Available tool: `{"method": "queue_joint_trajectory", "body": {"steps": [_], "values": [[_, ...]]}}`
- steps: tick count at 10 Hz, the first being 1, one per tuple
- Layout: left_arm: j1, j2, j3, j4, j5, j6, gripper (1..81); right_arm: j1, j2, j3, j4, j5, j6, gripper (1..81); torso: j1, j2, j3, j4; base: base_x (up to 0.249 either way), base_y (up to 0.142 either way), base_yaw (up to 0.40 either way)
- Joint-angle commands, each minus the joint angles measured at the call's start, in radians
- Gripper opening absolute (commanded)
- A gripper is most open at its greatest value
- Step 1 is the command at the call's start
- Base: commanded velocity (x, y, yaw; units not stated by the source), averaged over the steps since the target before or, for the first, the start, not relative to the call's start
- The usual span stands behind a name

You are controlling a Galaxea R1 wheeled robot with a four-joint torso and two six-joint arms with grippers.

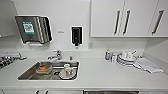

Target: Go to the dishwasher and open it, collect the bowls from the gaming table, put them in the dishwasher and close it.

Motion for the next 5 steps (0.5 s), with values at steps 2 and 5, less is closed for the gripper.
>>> {"method": "queue_joint_trajectory", "body": {"steps": [2, 5], "values": [[-0.078, -0.033, -0.008, 0.005, 0.012, -0.012, 81.1, 0.108, -0.062, 0.051, 0.030, -0.042, 0.004, 81.1, 0.078, -0.123, -0.100, 0.000, 0.000, 0.000, 0.000], [-0.077, -0.034, -0.005, 0.005, 0.010, -0.012, 81.1, 0.125, -0.085, 0.083, 0.039, -0.042, 0.007, 81.1, 0.135, -0.213, -0.179, 0.000, 0.000, 0.000, 0.000]]}}
